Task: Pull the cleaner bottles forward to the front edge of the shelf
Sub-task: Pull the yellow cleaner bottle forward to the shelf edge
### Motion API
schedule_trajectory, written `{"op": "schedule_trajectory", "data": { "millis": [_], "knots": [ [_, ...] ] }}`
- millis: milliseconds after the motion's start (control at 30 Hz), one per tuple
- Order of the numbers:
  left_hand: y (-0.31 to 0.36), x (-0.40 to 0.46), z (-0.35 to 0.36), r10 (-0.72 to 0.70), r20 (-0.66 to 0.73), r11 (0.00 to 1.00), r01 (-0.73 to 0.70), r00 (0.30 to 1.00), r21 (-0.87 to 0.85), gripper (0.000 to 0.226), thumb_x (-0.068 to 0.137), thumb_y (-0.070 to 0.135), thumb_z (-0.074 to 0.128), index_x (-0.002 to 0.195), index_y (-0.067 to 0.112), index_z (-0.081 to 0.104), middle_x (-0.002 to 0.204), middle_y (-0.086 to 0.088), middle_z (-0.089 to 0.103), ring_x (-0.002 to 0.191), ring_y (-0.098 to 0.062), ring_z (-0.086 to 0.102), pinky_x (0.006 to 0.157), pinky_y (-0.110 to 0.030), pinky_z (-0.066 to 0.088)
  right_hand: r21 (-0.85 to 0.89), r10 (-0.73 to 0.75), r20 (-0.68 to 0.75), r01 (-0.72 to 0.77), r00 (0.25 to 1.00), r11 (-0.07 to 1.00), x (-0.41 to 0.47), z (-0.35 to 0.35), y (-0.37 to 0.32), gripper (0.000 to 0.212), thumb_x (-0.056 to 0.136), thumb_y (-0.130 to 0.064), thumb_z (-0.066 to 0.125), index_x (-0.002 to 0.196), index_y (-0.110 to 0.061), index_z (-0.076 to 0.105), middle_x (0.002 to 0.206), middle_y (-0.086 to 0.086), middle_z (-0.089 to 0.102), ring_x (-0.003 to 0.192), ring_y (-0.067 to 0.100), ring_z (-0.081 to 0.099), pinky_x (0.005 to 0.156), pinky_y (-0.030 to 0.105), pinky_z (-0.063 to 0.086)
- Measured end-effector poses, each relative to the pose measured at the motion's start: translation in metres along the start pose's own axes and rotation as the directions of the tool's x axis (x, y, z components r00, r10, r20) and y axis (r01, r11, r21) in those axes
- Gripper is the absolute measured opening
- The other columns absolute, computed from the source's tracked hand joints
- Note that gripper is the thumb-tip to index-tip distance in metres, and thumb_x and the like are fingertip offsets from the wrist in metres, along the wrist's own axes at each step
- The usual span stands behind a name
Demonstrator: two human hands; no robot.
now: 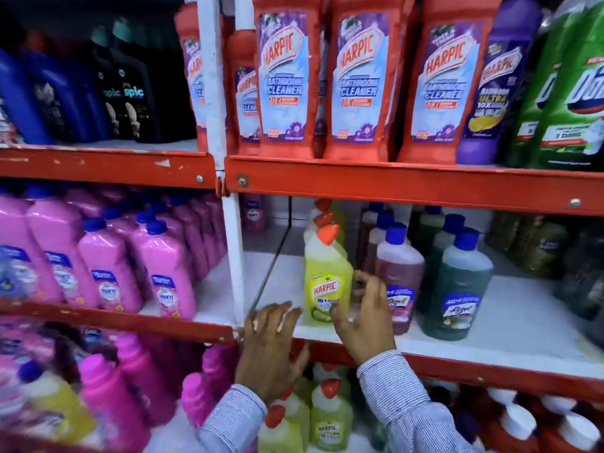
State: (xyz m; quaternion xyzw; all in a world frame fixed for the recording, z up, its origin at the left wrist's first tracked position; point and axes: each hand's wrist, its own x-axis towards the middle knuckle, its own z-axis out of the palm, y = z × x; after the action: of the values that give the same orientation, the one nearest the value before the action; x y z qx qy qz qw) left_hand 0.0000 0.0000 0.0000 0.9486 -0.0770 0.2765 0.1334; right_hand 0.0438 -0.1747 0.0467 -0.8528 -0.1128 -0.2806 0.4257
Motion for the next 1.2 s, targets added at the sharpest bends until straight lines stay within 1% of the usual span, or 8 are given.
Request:
{"op": "schedule_trajectory", "data": {
  "millis": [133,200,300,467,600,800,1000,1200],
  "knots": [
    [-0.014,-0.009,0.029,0.013,0.111,1.0,-0.013,0.994,-0.003,0.051,0.077,0.048,0.056,0.12,0.02,0.062,0.123,-0.003,0.068,0.116,-0.029,0.064,0.108,-0.048,0.036,-0.031,0.208,0.009,-0.207,0.978,0.978,0.007,0.027,-0.005,0.085,0.053,-0.05,0.069,0.122,-0.002,0.051,0.115,0.02,0.058,0.113,0.039,0.052,0.098,0.047,0.046],
    [-0.022,-0.011,0.039,0.023,0.11,0.999,-0.02,0.994,-0.029,0.045,0.081,0.045,0.054,0.116,0.019,0.065,0.121,-0.003,0.07,0.118,-0.027,0.064,0.112,-0.045,0.026,0.016,0.299,-0.023,-0.298,0.954,0.954,0.013,0.039,-0.009,0.095,0.047,-0.057,0.072,0.125,-0.008,0.051,0.119,0.016,0.059,0.113,0.036,0.054,0.096,0.045,0.048],
    [-0.03,-0.012,0.045,0.056,0.07,0.997,-0.052,0.996,-0.059,0.041,0.085,0.042,0.055,0.119,0.02,0.063,0.125,-0.002,0.069,0.122,-0.024,0.061,0.116,-0.043,0.022,0.133,0.372,-0.089,-0.359,0.924,0.924,0.019,0.052,-0.015,0.108,0.041,-0.063,0.08,0.129,-0.011,0.045,0.123,0.014,0.059,0.112,0.033,0.057,0.095,0.045,0.05],
    [-0.03,-0.011,0.046,0.094,-0.001,0.986,-0.093,0.996,-0.141,0.038,0.087,0.042,0.059,0.118,0.021,0.062,0.118,0.001,0.069,0.115,-0.018,0.059,0.114,-0.039,0.024,0.049,0.471,-0.132,-0.469,0.872,0.882,0.021,0.057,-0.024,0.099,0.045,-0.057,0.086,0.117,-0.004,0.043,0.113,0.018,0.059,0.104,0.038,0.061,0.084,0.043,0.054],
    [-0.03,-0.011,0.046,0.095,-0.039,0.977,-0.1,0.995,-0.19,0.036,0.087,0.042,0.06,0.116,0.021,0.064,0.115,0.003,0.07,0.111,-0.016,0.059,0.112,-0.034,0.024,0.001,0.448,-0.147,-0.453,0.882,0.891,0.016,0.054,-0.026,0.096,0.042,-0.06,0.083,0.109,-0.004,0.044,0.105,0.018,0.063,0.094,0.037,0.065,0.077,0.041,0.055],
    [-0.029,-0.011,0.047,0.085,-0.054,0.969,-0.095,0.995,-0.226,0.036,0.085,0.041,0.061,0.114,0.021,0.065,0.11,0.003,0.071,0.107,-0.018,0.061,0.109,-0.032,0.025,-0.02,0.418,-0.173,-0.428,0.892,0.904,-0.001,0.048,-0.029,0.099,0.037,-0.066,0.079,0.108,-0.006,0.045,0.105,0.015,0.062,0.096,0.037,0.063,0.079,0.046,0.056],
    [-0.026,-0.011,0.047,0.074,-0.113,0.971,-0.098,0.991,-0.217,0.038,0.082,0.041,0.059,0.109,0.017,0.068,0.105,0.0,0.073,0.102,-0.017,0.057,0.103,-0.033,0.03,-0.058,0.407,-0.146,-0.418,0.902,0.906,-0.011,0.043,-0.028,0.096,0.042,-0.067,0.08,0.105,-0.007,0.041,0.108,0.014,0.059,0.103,0.035,0.059,0.08,0.041,0.052],
    [-0.022,-0.013,0.045,0.038,-0.092,0.984,-0.053,0.995,-0.169,0.036,0.083,0.044,0.058,0.107,0.019,0.069,0.103,0.002,0.073,0.098,-0.02,0.064,0.1,-0.034,0.032,0.003,0.347,-0.1,-0.349,0.932,0.937,-0.016,0.036,-0.023,0.097,0.041,-0.068,0.078,0.11,-0.012,0.04,0.111,0.011,0.057,0.105,0.033,0.058,0.086,0.047,0.054]
  ]
}}
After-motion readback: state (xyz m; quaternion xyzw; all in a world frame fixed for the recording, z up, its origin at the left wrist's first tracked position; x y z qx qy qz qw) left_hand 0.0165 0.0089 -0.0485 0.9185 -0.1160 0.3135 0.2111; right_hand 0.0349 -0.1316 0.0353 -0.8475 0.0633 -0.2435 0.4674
